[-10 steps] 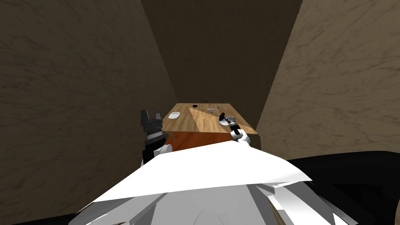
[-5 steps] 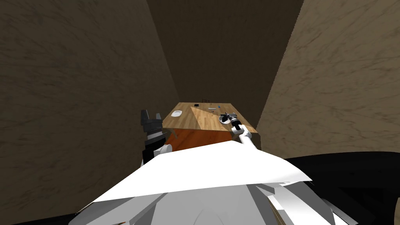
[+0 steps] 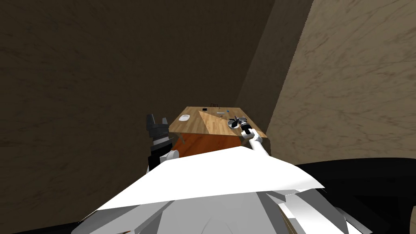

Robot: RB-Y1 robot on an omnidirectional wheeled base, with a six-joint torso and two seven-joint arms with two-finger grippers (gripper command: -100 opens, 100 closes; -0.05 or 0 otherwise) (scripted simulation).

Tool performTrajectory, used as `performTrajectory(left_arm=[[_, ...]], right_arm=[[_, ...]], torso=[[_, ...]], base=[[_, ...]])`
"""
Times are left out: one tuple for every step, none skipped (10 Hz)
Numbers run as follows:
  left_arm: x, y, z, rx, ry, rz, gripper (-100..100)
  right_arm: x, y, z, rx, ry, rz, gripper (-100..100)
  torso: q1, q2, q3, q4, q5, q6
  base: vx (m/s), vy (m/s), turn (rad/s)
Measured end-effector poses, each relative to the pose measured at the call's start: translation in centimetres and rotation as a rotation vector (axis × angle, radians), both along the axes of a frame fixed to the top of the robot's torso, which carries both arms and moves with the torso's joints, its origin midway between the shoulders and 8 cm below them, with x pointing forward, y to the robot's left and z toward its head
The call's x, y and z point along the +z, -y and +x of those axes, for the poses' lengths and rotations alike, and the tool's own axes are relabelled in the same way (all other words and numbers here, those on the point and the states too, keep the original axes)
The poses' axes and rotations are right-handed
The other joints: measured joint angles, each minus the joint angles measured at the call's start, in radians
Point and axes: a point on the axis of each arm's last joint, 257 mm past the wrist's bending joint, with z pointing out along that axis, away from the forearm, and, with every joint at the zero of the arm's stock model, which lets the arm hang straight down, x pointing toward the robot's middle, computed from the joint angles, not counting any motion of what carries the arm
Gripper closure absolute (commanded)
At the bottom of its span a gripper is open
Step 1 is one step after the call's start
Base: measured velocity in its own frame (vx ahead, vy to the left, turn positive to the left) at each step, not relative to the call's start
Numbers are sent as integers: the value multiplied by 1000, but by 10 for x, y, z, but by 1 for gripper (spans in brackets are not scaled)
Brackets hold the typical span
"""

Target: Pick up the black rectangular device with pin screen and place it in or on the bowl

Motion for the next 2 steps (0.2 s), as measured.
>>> performTrajectory(left_arm=[[0, 0, 0, 0, 0, 0, 0], [0, 0, 0, 0, 0, 0, 0]], right_arm=[[0, 0, 0, 0, 0, 0, 0], [0, 0, 0, 0, 0, 0, 0]], torso=[[0, 0, 0, 0, 0, 0], [0, 0, 0, 0, 0, 0]], base=[[0, 0, 0], [0, 0, 0]])
